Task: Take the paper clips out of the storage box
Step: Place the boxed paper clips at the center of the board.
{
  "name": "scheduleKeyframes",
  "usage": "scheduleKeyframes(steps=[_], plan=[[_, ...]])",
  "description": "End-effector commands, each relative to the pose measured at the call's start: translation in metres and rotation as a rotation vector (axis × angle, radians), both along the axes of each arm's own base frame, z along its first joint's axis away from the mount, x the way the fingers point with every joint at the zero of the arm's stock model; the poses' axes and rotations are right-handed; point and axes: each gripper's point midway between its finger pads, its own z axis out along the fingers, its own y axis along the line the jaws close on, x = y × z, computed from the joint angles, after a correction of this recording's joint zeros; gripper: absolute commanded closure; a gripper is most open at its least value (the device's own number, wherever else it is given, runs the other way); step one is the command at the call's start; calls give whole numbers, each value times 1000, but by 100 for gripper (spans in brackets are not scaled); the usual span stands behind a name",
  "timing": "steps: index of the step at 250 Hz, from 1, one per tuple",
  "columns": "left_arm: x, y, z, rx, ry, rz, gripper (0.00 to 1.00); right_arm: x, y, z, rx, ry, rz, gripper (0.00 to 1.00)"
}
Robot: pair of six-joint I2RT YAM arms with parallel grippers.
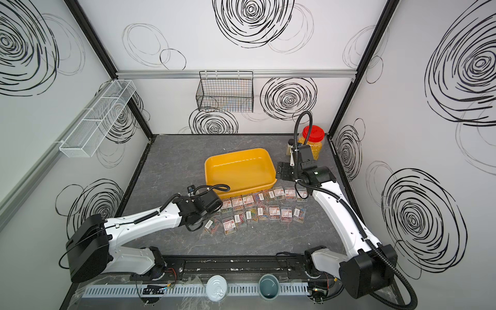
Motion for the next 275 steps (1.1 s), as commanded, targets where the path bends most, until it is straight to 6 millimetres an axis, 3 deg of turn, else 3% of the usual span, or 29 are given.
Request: scheduleKeyframes(steps=[1, 75, 110, 198, 275], plan=[[-8, 7, -4, -8, 2, -7, 78, 0, -2, 1, -24, 1, 1, 11], [-15, 5, -26, -81, 26, 8, 79, 0, 0, -4, -21, 18, 6, 12], [-22, 5, -36, -61, 70, -3, 85, -1, 1, -5, -18, 18, 10, 12], [-36, -6, -58, -29, 155, -44, 82, -3, 0, -11, -21, 31, 8, 12], [-41, -21, -53, 25, 174, -108, 80, -4, -2, -10, -28, 23, 1, 11]])
